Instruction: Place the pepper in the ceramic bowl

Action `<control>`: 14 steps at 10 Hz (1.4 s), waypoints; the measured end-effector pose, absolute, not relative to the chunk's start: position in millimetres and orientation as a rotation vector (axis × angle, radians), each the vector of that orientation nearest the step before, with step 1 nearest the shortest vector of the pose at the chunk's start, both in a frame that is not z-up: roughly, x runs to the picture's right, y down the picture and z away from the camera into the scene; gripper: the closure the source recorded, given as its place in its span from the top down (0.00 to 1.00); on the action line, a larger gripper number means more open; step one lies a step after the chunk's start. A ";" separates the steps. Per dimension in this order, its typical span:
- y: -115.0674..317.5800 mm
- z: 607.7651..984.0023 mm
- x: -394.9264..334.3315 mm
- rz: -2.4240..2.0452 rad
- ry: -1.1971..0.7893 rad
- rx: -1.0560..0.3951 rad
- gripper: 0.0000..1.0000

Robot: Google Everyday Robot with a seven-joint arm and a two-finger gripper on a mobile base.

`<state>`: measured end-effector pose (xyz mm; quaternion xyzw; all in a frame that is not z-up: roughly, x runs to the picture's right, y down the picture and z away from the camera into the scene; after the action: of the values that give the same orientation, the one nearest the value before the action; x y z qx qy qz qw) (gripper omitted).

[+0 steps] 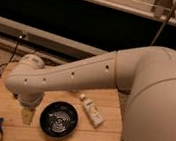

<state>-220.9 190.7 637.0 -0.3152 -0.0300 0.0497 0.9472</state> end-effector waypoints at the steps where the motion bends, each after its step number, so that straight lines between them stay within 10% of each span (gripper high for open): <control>1: 204.9 631.9 -241.6 0.070 -0.048 -0.644 0.80; 14: 254.8 629.6 -325.4 0.026 -0.036 -0.673 0.80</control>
<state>-325.4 254.8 629.6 -0.3301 -0.0174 0.0125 0.9437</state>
